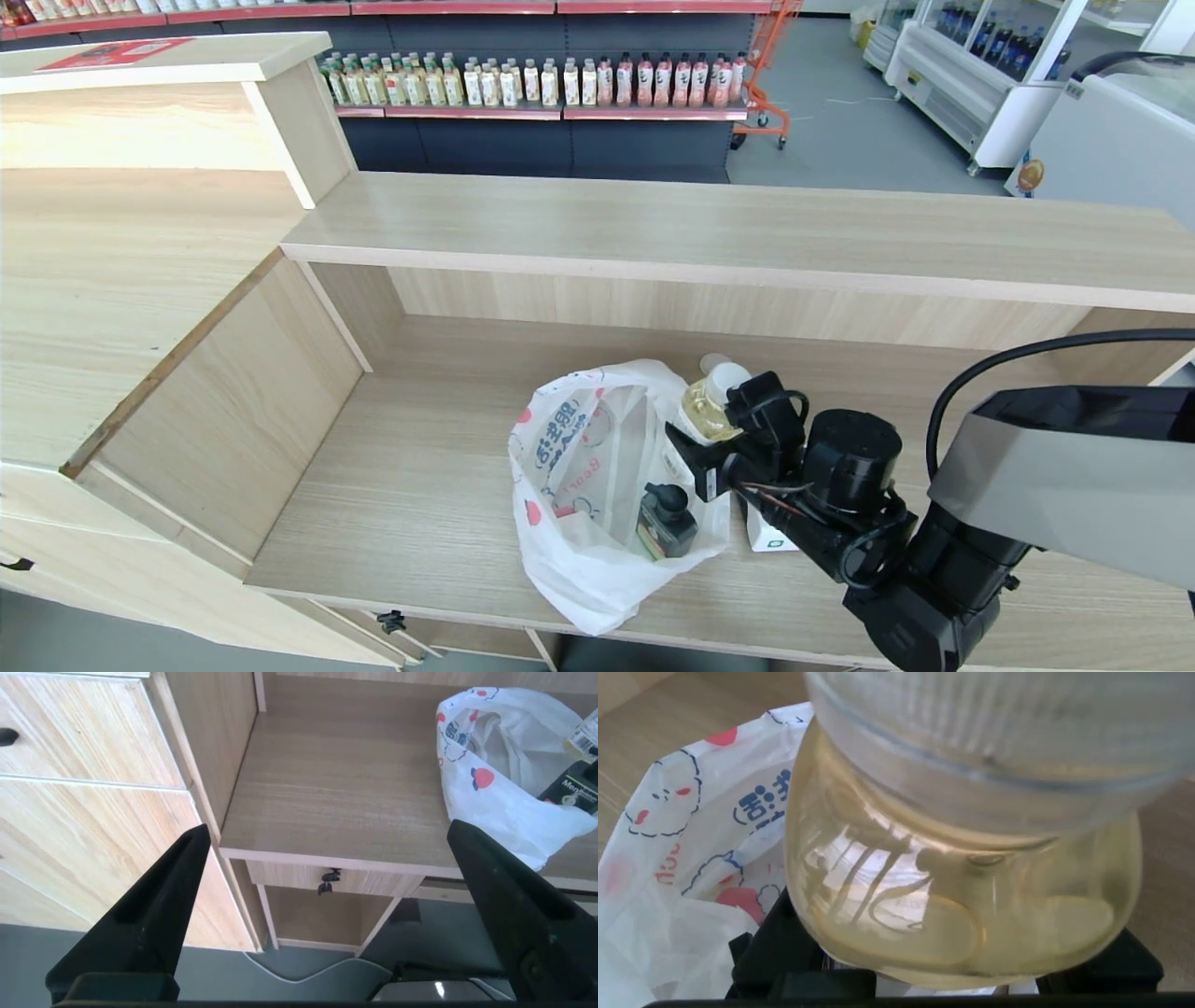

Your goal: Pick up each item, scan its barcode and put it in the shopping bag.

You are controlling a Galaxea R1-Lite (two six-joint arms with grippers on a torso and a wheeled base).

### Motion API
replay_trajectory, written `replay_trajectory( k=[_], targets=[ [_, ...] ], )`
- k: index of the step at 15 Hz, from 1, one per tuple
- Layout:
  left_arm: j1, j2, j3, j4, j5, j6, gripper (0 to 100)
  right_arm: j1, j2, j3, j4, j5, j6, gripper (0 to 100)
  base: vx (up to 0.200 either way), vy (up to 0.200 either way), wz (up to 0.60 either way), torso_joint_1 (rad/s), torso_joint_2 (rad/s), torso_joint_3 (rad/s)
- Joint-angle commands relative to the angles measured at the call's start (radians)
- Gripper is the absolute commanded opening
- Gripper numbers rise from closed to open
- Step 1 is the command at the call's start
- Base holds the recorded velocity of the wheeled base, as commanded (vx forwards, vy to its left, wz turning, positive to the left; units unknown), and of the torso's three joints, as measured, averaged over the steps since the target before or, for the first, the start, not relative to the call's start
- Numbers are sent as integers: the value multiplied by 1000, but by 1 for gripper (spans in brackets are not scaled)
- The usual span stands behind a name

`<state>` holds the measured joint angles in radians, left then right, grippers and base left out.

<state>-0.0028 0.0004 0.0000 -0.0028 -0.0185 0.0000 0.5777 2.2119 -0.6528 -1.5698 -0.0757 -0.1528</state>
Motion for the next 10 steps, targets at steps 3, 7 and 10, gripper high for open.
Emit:
replay_trajectory(
  k=[3, 7, 10],
  targets=[
    [0, 1, 0, 0, 0, 0, 100, -2, 12, 44, -1, 1, 35, 0, 0, 0, 0, 0, 0, 0],
    [0, 1, 0, 0, 0, 0, 100, -36, 35, 48, -1, 17, 93, 0, 0, 0, 0, 0, 0, 0],
    [0, 1, 0, 0, 0, 0, 100, -85, 86, 2, -1, 34, 96, 0, 0, 0, 0, 0, 0, 0]
  ],
)
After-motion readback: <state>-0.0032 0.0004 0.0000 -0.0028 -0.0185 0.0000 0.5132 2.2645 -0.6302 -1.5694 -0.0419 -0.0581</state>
